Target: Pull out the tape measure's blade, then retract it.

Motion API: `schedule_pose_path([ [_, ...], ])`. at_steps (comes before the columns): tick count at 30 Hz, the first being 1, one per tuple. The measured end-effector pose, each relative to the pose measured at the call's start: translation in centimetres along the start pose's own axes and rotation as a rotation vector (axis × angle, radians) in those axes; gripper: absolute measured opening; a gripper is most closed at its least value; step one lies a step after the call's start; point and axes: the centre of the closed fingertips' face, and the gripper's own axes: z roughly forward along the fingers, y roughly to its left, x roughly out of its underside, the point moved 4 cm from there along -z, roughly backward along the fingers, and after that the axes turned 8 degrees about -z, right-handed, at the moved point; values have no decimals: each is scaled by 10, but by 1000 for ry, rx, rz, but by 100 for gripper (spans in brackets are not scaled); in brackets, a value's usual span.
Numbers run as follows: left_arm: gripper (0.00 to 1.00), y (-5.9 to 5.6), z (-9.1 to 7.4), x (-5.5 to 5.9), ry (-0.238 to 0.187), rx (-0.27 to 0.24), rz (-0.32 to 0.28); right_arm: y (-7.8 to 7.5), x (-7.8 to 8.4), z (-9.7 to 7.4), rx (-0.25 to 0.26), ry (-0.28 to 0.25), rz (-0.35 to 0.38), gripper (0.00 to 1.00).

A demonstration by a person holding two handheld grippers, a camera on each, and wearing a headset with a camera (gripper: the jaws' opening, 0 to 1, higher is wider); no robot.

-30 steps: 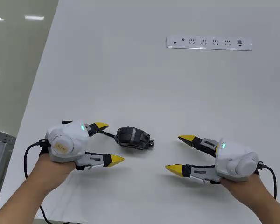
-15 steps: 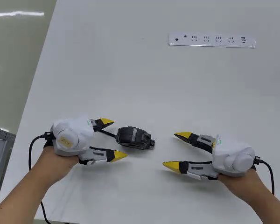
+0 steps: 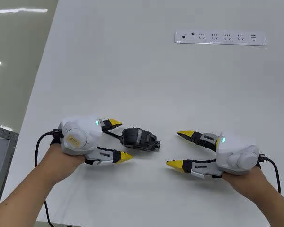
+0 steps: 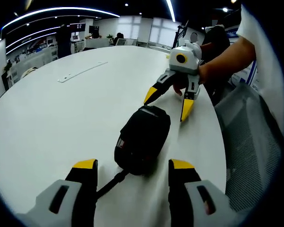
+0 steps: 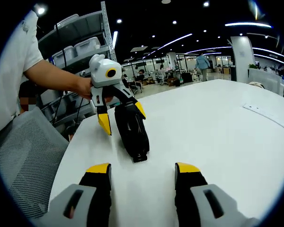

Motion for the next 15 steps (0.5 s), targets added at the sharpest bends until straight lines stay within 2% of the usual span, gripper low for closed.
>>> schedule_pose_path([
  [15,53,0,10,-6,6,48,27,-1,4,6,-25,-12,3,51],
])
